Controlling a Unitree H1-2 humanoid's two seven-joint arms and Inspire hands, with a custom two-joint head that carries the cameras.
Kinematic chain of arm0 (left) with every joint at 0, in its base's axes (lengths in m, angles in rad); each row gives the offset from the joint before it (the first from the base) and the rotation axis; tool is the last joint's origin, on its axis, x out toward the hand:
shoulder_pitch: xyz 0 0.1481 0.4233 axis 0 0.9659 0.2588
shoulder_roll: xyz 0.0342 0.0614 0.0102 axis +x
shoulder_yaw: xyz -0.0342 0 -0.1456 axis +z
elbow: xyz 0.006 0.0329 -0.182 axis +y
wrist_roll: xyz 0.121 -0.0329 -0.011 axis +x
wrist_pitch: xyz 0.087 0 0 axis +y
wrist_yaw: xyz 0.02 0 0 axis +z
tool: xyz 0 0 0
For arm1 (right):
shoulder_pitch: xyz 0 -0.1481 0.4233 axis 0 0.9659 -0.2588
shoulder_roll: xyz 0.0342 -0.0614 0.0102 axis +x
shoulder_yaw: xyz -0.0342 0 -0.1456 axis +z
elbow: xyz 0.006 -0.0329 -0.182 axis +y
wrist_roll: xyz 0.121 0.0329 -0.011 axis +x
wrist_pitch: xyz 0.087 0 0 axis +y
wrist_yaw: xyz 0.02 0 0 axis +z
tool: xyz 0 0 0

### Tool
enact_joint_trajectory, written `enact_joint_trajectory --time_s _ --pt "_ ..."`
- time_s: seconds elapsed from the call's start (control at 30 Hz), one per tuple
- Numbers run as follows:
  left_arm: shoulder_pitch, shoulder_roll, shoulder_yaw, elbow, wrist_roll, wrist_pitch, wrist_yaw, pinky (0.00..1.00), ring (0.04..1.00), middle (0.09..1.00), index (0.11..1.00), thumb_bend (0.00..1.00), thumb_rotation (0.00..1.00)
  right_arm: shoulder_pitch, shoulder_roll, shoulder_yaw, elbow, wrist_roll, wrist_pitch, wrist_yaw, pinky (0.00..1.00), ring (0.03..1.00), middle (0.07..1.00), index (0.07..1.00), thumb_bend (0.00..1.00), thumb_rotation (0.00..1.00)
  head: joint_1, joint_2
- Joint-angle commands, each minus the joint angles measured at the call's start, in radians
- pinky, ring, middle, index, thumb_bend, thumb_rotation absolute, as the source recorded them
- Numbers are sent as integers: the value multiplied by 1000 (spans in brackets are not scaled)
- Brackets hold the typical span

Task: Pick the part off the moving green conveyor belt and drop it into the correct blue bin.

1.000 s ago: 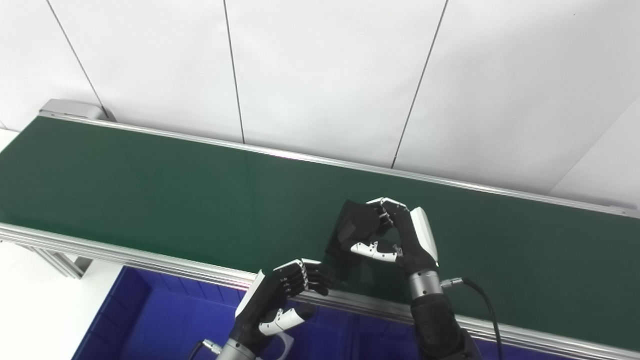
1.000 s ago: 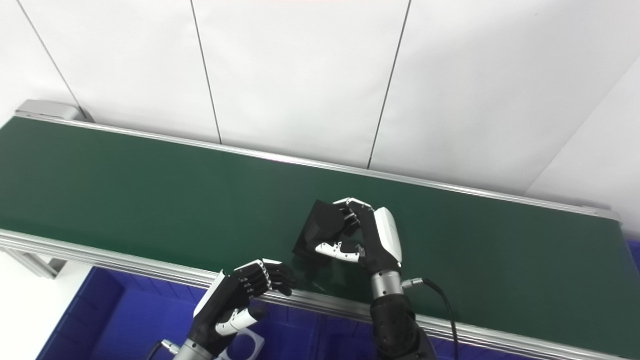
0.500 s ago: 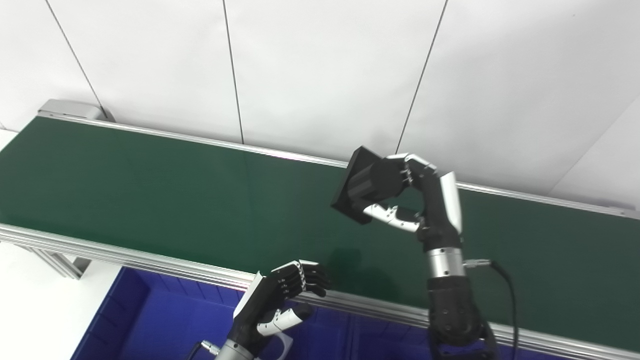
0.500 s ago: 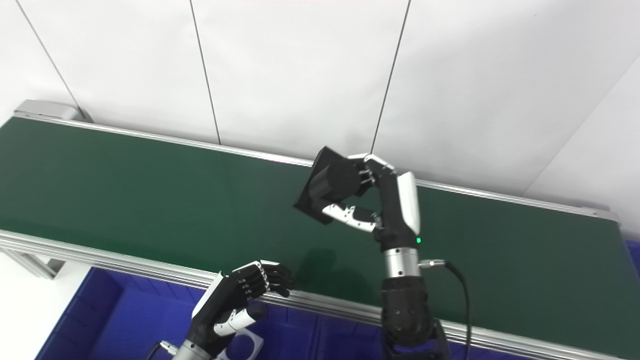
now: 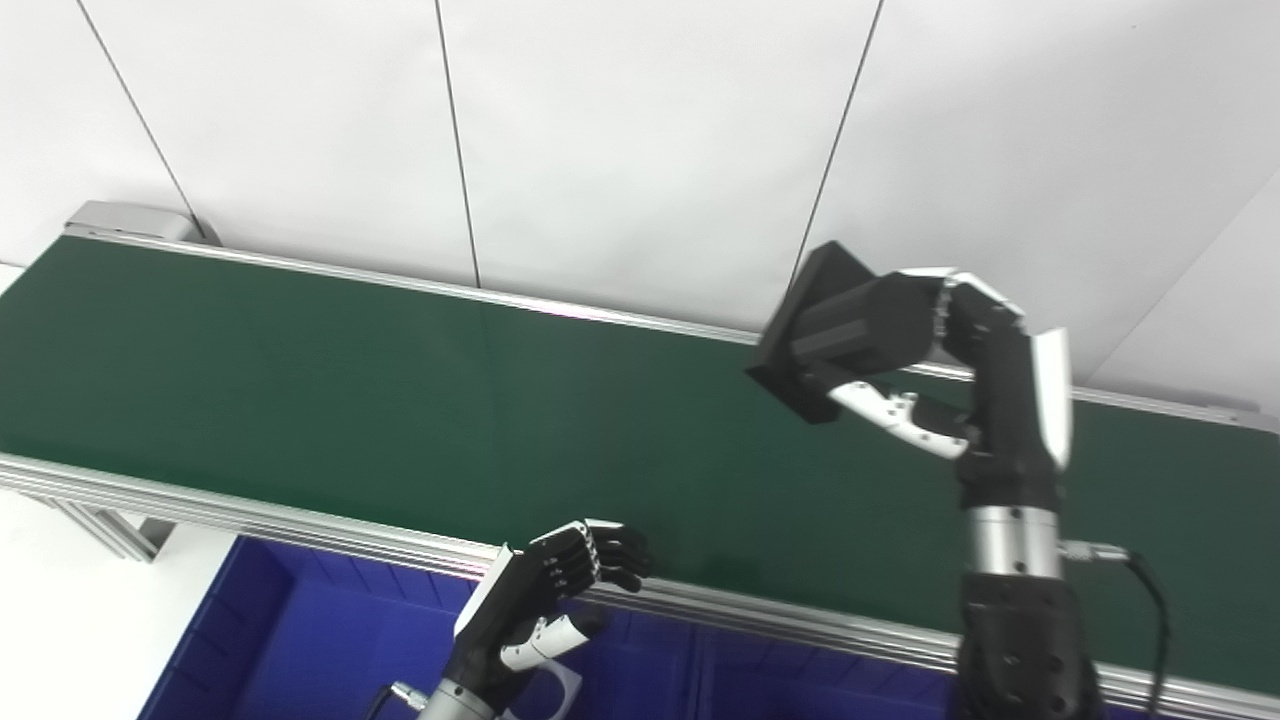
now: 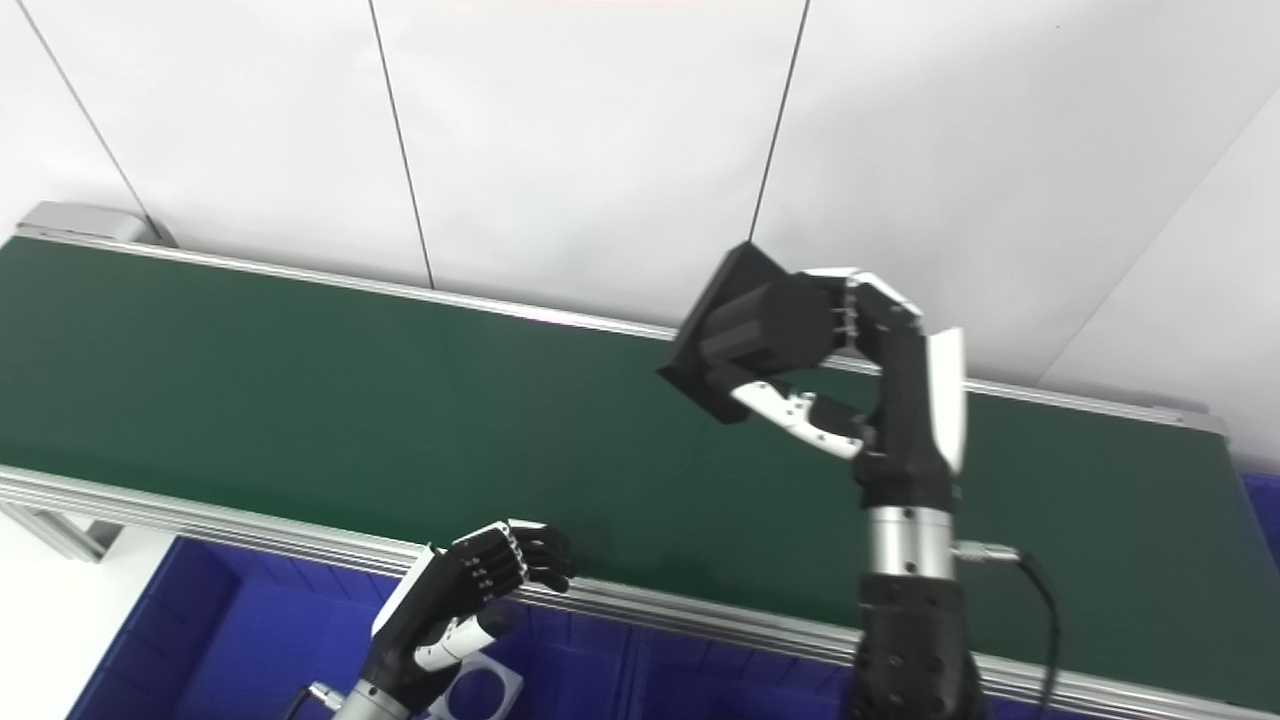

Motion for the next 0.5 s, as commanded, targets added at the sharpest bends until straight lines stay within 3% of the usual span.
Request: enact_joint_trajectory --time_s 0.0,0.27,0.47 --pt "-8 2 10 -6 -19 -27 -27 591 637 642 663 832 619 7 -3 -13 -69 16 11 8 322 446 513 554 493 0 -17 2" --pt "-15 0 53 7 -43 -27 -77 592 635 645 669 841 626 150 -11 -41 -196 50 23 26 318 443 518 556 492 0 -72 20" --pt "-16 1 77 -2 -52 -27 -104 599 634 648 677 816 623 289 -7 -53 -256 56 -7 11 321 439 521 554 492 0 -117 47"
